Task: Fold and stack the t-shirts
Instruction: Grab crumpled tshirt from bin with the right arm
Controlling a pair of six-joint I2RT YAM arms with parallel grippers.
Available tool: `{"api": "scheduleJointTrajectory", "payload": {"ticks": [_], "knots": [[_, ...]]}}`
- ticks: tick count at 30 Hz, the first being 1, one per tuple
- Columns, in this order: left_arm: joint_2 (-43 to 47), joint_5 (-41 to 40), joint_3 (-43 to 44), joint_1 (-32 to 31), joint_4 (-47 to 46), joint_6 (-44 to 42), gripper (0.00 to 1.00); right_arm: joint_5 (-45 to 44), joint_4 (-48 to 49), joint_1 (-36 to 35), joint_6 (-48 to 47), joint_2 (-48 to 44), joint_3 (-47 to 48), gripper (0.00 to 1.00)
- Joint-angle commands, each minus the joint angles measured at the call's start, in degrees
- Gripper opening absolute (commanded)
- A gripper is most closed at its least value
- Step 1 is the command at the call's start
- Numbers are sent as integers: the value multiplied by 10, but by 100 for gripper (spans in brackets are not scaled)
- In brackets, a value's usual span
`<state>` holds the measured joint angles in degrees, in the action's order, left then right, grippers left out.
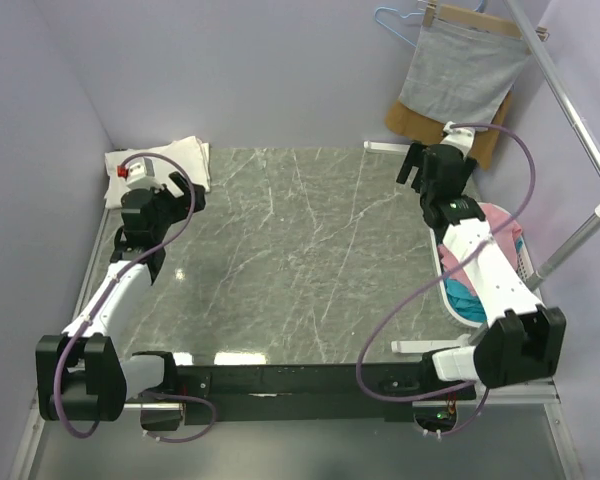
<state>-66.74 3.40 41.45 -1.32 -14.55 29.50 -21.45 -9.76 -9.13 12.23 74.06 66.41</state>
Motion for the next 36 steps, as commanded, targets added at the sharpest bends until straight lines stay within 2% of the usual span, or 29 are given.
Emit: {"api": "scheduleJointTrajectory", "payload": {"ticks": [1, 3, 5, 10, 11, 15, 20, 28, 33, 36], "knots": [[-18, -25, 79, -1, 52, 27, 100, -104, -141, 2, 42, 53, 43, 100], [-66, -14, 113, -1, 115, 39, 100, -133, -139, 5, 53, 67, 46, 100], [-131, 37, 163, -1, 169, 36, 100, -145, -148, 8, 64, 72, 52, 100], [-257, 115, 230, 11, 216, 33, 100, -169, -107, 45, 84, 60, 33, 100], [-263, 151, 226, 12, 205, 34, 100, -165, -105, 55, 87, 60, 32, 100], [-249, 206, 185, 30, 118, 45, 99, -136, -114, 115, 111, 78, 46, 100], [-242, 213, 187, 31, 128, 26, 99, -88, -159, 169, 134, 140, 86, 94], [-255, 220, 182, 28, 117, 23, 99, -6, -172, 214, 144, 218, 110, 89], [-258, 229, 185, 28, 113, 21, 99, -2, -181, 217, 143, 249, 117, 79], [-262, 236, 189, 26, 113, 20, 99, -4, -180, 218, 140, 253, 115, 63]]}}
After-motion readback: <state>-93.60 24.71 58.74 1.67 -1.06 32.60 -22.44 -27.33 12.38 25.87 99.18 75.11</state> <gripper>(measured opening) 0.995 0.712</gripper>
